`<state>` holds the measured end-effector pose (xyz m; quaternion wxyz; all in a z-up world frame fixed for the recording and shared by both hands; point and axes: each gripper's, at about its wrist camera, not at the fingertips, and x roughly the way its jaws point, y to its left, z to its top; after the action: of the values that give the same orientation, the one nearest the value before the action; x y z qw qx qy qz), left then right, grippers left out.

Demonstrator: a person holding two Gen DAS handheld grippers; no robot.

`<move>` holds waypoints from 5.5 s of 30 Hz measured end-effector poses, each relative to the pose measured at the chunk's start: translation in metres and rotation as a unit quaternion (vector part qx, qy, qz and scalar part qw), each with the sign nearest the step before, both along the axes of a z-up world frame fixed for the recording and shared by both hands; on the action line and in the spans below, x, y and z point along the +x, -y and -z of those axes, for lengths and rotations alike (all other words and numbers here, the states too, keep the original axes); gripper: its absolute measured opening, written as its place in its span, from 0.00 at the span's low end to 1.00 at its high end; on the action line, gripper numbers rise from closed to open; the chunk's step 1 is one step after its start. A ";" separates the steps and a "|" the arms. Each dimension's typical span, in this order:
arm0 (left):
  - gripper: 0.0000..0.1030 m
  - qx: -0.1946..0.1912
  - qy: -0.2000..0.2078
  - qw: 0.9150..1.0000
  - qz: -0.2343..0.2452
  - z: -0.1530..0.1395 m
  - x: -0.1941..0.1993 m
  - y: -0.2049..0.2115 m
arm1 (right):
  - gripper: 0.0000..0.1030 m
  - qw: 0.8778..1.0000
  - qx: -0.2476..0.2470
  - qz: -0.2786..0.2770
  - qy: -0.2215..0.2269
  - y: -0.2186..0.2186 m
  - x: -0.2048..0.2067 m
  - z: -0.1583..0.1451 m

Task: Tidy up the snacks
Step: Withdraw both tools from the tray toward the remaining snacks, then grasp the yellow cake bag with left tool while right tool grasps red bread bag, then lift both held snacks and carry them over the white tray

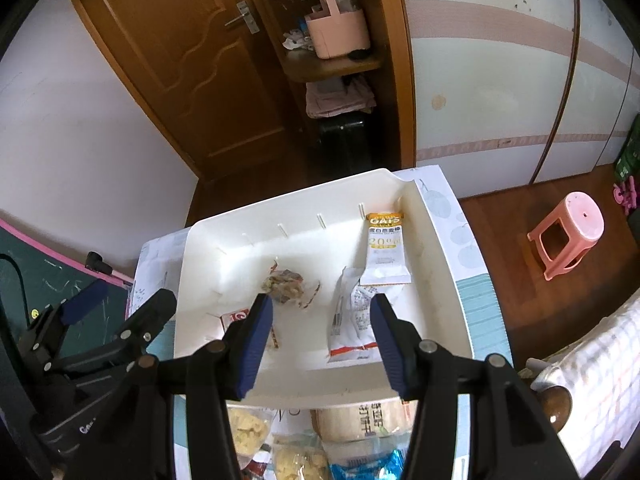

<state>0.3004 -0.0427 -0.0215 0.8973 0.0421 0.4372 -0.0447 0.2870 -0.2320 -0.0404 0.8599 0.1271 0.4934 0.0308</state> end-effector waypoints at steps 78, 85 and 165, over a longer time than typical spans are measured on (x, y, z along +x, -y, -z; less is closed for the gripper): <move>0.90 -0.066 -0.180 0.971 0.146 0.175 -0.254 -0.017 | 0.58 0.993 -0.003 -0.054 -0.106 0.031 -0.252 0.152; 0.91 -0.032 -0.171 0.968 0.179 0.178 -0.256 0.007 | 0.60 0.990 0.002 -0.082 -0.116 0.015 -0.246 0.166; 0.74 0.053 0.091 0.989 0.103 -0.073 -0.156 0.001 | 0.54 0.968 -0.121 -0.114 0.186 -0.035 -0.168 -0.080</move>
<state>0.1446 -0.0433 0.0512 0.9204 0.1379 0.3490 -0.1094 0.1193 -0.1972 0.0392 0.9364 -0.0429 0.3360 0.0918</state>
